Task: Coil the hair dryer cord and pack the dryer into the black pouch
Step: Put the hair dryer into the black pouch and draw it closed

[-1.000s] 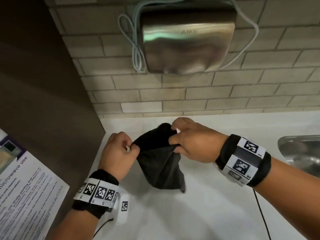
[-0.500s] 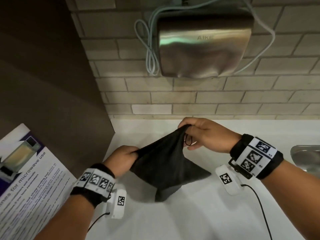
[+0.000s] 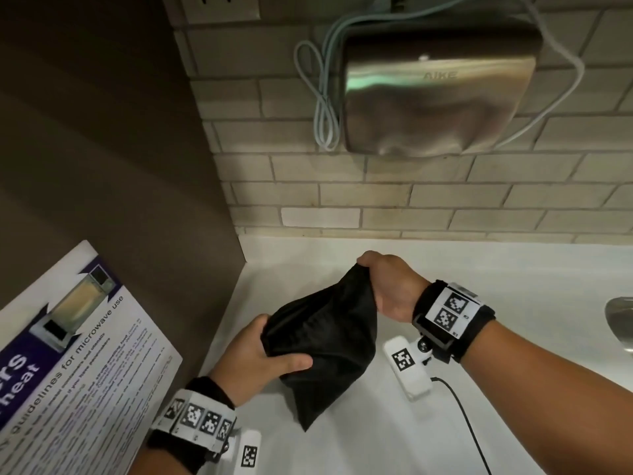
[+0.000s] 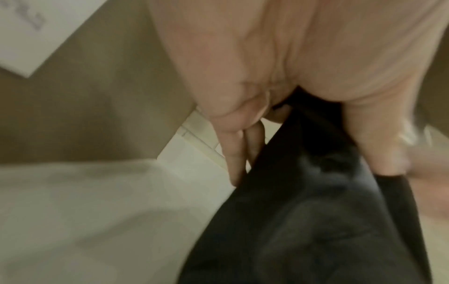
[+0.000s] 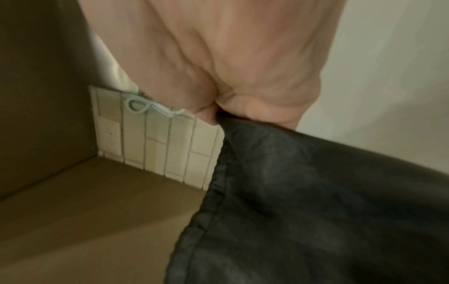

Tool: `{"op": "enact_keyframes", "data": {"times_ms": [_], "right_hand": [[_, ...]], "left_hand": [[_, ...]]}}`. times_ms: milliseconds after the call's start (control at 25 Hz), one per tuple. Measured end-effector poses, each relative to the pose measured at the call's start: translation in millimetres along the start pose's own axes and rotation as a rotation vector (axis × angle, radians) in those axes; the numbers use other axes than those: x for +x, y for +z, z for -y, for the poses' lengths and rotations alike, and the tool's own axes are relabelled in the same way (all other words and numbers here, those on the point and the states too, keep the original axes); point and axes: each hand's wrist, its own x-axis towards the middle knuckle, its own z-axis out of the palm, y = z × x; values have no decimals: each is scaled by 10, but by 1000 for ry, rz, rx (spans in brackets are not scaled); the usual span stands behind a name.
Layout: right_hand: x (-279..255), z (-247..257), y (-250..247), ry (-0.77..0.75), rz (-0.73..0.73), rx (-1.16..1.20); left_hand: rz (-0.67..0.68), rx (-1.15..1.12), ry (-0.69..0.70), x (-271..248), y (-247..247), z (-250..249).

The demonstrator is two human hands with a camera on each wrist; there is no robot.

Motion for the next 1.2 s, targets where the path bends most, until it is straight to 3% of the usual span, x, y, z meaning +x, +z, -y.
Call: {"op": "enact_keyframes", "data": {"times_ms": [80,160,280,320,400,480,640,760,880,920,1000,1080,1200], "right_hand": [[45,12,65,-80,-10,-129],[18,91,156,-199,27,-350],[-61,181,412,-273,235,-539],[-90,191,501,-283,308,-571],[-119,205,640,-330,406,-671],[-123,206,731,-345,497,-718],[-136,190,839,-385,574,-782],[-125,141,853,-422,484,-789],[-173,111,793,-596,168,-872],[-244,112,785,-587,91,-919],[-408,19,836,-376,71,-1092],[-510,-171,933,-224,130,-1273],[-513,-352,1024,-164,232,-1328]], "left_hand": [[-23,115,43,-26,31,10],[38,86,109,-65,98,-29],[165,-64,161,-97,219,-91],[124,-198,98,-73,219,-117],[-85,-338,72,54,158,-113],[-201,-210,113,241,31,-104],[66,-14,45,460,-15,-239],[101,12,-68,538,29,-244],[125,-341,-96,552,102,-328],[48,-420,-115,585,114,-286],[-80,-686,-275,637,116,-185],[-182,-835,-394,717,74,-110],[-283,-1025,-502,759,-60,-114]]}}
